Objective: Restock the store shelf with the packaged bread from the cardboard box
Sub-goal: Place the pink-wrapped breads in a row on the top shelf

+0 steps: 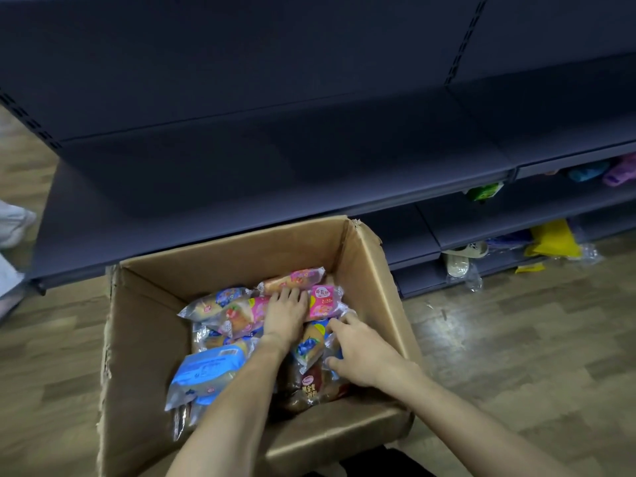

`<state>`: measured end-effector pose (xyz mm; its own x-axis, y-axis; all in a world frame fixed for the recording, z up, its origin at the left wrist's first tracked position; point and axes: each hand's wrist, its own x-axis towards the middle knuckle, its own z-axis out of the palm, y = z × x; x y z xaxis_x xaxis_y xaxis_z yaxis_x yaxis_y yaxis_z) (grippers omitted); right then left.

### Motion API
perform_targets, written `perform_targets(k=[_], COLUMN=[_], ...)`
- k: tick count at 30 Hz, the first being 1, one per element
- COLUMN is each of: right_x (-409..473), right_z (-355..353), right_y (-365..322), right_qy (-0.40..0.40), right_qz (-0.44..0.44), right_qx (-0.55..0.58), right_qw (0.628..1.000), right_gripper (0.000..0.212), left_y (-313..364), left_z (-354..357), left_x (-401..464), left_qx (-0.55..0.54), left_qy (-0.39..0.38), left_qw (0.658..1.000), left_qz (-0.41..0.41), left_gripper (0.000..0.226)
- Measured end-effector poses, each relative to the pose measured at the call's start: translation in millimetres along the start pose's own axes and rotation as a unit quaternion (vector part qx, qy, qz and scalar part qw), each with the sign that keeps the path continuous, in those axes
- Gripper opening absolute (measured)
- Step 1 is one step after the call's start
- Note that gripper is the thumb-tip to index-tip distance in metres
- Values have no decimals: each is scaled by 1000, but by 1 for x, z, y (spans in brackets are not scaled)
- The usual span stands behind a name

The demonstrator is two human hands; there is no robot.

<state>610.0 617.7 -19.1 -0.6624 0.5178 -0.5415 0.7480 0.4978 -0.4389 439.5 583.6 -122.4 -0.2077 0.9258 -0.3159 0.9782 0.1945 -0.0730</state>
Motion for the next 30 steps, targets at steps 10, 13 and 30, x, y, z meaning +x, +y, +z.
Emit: perform_targets(k=[10, 13, 30], right_x=[-1, -2, 73], right_z=[-14, -26, 45], right_y=[-12, -20, -61], right_qy=[99, 113, -145], right_qz=[-36, -61, -158], right_qx=[12, -14, -243], right_qw=[994, 992, 946], right_gripper=[62, 63, 103], left_y=[-25, -43, -73], left_z=[-40, -46, -32], left_x=[-51, -82, -121], left_qx=[-5, -3, -124], left_qy=[132, 117, -91], left_qw=[984, 988, 988], left_qz=[118, 101, -26], left_gripper=[56, 59, 81])
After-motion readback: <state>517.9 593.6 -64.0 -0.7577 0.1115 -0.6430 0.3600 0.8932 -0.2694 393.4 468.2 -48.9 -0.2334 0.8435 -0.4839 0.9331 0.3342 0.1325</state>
